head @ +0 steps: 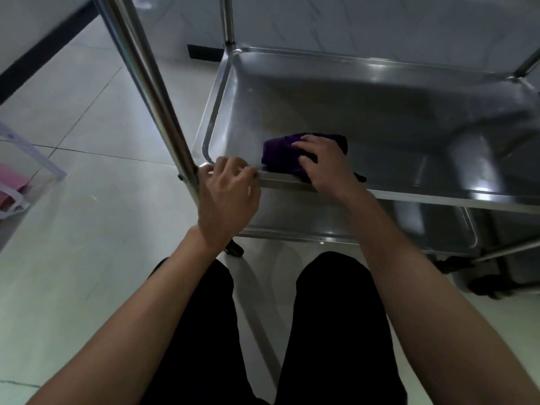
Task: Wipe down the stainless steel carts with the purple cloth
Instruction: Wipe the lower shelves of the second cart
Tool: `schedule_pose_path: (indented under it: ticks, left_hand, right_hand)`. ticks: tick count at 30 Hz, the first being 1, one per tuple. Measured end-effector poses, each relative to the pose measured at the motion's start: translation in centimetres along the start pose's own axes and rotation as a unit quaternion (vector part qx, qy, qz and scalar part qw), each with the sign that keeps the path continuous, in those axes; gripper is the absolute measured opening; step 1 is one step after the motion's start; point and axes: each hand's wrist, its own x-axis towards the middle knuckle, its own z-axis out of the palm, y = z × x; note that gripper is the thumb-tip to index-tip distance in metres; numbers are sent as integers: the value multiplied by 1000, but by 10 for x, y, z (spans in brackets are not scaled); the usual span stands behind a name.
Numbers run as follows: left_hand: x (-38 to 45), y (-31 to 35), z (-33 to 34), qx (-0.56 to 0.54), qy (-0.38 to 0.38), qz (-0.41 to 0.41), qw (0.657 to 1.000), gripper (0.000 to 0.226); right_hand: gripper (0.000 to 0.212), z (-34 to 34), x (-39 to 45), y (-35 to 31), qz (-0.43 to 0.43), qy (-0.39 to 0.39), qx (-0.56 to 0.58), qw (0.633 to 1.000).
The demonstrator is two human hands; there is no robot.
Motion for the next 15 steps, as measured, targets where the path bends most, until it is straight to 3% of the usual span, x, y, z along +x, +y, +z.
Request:
schedule_pose_path:
  ticks: [6, 15]
  left_hand:
    - [35, 85, 16, -47, -125, 54, 990, 31]
    - [41, 131, 35, -30, -211, 95, 972, 37]
  right_hand:
    - [39, -34, -28, 43, 49, 17, -21, 998]
    - [41, -89, -64, 113, 124, 47, -82, 988]
